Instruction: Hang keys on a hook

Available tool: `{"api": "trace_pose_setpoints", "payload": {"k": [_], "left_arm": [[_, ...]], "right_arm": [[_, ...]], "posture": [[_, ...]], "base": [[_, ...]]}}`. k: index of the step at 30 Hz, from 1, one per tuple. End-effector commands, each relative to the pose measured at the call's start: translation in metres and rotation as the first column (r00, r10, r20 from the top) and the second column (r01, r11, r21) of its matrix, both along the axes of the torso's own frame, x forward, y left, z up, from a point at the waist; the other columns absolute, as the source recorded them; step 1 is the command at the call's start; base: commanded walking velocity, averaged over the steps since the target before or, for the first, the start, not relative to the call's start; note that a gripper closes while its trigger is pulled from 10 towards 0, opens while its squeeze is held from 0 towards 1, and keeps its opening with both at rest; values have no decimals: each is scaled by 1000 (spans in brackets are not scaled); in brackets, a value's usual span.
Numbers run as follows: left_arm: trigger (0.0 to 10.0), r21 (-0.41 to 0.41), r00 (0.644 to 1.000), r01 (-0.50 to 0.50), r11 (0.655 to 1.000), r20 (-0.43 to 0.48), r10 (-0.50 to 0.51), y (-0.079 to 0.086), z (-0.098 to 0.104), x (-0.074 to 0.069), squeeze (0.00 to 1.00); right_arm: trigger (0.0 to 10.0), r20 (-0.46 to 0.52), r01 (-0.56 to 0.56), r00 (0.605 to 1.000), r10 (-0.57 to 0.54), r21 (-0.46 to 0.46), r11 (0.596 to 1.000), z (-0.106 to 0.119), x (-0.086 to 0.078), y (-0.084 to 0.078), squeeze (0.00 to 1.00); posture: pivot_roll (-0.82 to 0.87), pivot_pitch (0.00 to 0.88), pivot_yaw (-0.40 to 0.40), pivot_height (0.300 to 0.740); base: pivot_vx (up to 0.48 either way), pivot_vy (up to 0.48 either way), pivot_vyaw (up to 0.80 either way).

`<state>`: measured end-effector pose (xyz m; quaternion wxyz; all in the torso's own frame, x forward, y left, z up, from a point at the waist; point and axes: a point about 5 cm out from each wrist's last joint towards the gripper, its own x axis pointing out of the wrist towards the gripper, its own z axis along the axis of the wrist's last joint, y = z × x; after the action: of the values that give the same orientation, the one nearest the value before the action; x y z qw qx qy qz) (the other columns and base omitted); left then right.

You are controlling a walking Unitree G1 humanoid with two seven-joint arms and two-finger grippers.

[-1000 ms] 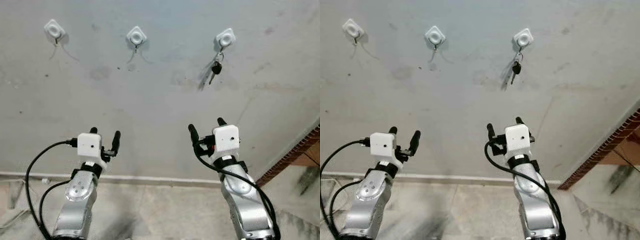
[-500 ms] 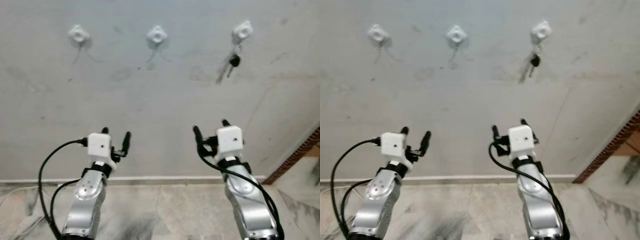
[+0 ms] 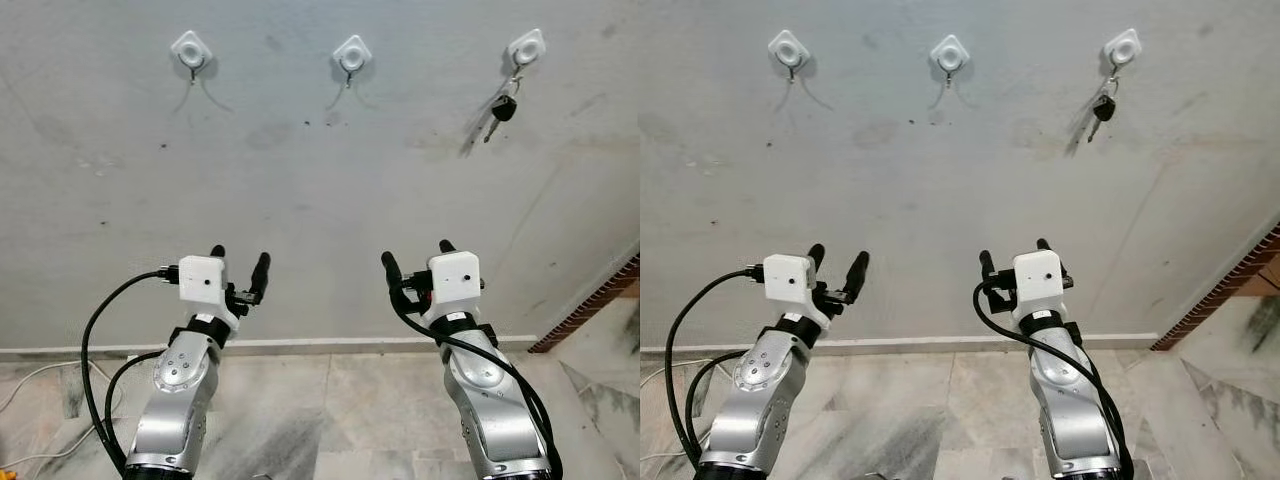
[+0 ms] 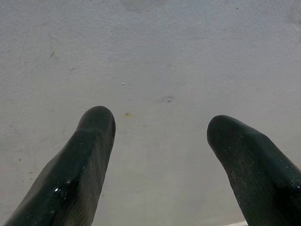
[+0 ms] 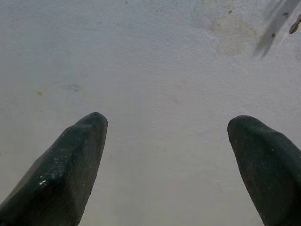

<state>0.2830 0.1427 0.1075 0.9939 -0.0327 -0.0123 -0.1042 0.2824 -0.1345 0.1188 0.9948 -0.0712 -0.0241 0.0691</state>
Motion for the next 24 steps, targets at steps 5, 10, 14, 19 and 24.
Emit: {"api": "trace_pose_setpoints", "payload": {"k": [5,10,14,19,24], "left_arm": [[10000,-5,1000,1,1000,-13,-1,1,0,0,0],[10000,-7,1000,3,1000,-21,-3,2,-1,-1,0],[10000,-3,1000,7,1000,-28,-7,2,-2,0,0],[10000,-3,999,15,1000,-30,-15,0,-2,0,0],[10000,-6,999,19,1000,-27,-19,-1,-1,3,0]], "right_arm": [[10000,16,8,1000,-8,7,1000,5,1,-1,0],[10000,10,10,1000,-11,4,1000,4,-1,-2,0],[10000,3,16,1000,-16,14,1000,3,-1,-3,0],[10000,6,23,1000,-23,14,1000,4,0,-4,0],[10000,10,33,999,-33,13,999,4,0,-6,0]], "posture": [[-51,125,29,740],[-53,130,30,740],[-56,128,35,740],[-63,124,38,740],[-69,120,40,740]], "base": [[-48,0,0],[-262,0,0],[-263,0,0],[-266,0,0],[-270,0,0]]}}
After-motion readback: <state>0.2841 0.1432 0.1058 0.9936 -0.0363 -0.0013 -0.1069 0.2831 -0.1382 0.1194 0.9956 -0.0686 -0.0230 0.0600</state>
